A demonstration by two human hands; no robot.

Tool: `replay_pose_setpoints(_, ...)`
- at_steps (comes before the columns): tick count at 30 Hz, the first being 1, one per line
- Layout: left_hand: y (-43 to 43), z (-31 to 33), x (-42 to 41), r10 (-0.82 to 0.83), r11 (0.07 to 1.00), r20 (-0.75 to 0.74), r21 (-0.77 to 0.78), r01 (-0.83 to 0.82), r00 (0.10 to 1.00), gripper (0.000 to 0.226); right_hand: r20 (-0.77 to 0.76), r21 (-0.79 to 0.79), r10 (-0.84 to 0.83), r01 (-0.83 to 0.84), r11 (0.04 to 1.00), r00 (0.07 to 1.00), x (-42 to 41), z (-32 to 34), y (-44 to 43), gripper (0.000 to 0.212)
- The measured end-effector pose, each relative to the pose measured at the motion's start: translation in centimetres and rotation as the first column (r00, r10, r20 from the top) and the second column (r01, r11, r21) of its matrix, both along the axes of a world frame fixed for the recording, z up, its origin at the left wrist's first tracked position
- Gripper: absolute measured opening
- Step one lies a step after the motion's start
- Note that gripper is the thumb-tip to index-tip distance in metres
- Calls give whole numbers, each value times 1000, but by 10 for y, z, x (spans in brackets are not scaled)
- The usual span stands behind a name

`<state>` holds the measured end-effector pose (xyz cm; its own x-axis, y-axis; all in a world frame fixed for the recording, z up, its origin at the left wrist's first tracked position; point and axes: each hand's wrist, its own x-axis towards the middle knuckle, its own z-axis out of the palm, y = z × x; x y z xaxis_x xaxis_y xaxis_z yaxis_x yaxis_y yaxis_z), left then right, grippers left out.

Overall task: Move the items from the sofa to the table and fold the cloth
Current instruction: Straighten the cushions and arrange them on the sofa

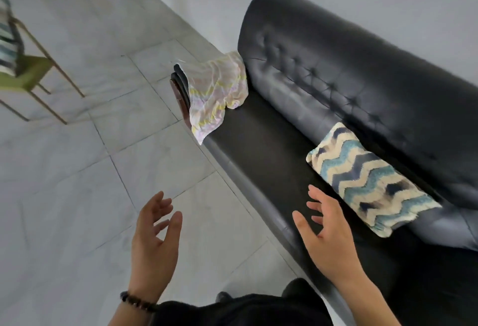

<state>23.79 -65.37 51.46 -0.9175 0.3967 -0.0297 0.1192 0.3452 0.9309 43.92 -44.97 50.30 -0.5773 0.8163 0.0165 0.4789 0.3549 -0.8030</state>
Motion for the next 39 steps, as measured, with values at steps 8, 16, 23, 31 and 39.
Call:
replay_pose_setpoints(8,-76,-12,-112,170,984,-6,-49,-170,985,42,15,42,237,-238,970,971,-165,1,-33,50)
replay_pose_setpoints(16,-125,-46,-271,375,916,8,-161,-369,927,42,48,-43,446,-444,895,894,-392,-58,-56,50)
replay_pose_setpoints(23,-176,-2,-457,551,808,-73,-203,-553,831,45,-22,-107,599,-598,795,800,-642,-27,-73,53)
replay_pose_setpoints(31,-221,-16,-638,739,659,-76,-121,-742,669,41,17,-40,751,-750,660,660,-872,-15,-109,52)
replay_pose_setpoints(39,-284,-39,-892,771,631,-23,-106,-769,636,41,86,-13,721,-723,691,687,-1116,-31,-154,55)
